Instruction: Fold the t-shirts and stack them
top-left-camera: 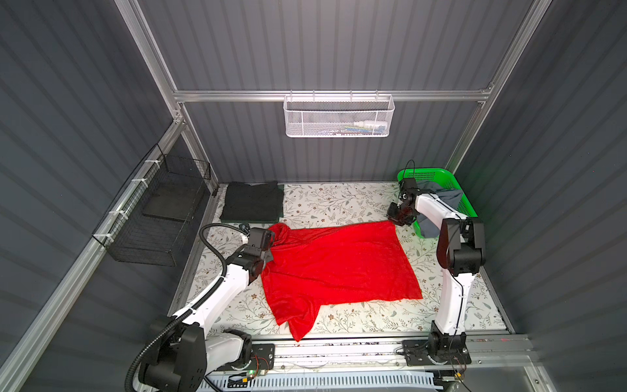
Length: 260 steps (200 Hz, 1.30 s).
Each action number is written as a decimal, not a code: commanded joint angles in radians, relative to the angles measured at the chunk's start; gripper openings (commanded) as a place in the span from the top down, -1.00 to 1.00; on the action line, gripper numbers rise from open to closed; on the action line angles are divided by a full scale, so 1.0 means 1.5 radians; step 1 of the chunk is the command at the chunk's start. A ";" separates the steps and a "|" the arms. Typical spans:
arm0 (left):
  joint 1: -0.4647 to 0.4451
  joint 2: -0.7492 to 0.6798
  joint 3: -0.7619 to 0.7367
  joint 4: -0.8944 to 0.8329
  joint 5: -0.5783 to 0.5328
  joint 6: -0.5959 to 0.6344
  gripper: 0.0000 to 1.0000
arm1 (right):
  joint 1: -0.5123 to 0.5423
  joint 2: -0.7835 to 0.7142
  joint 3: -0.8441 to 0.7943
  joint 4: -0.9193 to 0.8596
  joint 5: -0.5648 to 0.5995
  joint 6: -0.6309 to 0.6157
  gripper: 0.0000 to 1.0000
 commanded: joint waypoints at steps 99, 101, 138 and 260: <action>0.004 0.016 0.031 -0.012 0.056 0.006 1.00 | -0.003 -0.225 -0.359 0.102 -0.033 0.059 0.04; 0.004 0.015 0.031 -0.012 0.056 0.007 1.00 | -0.003 -0.225 -0.362 0.104 -0.035 0.059 0.05; 0.004 0.022 0.036 -0.014 0.060 0.011 1.00 | 0.001 -0.211 -0.393 0.131 -0.049 0.076 0.13; 0.004 0.040 0.044 -0.010 0.064 0.018 1.00 | 0.000 -0.172 -0.333 0.112 0.028 0.060 0.85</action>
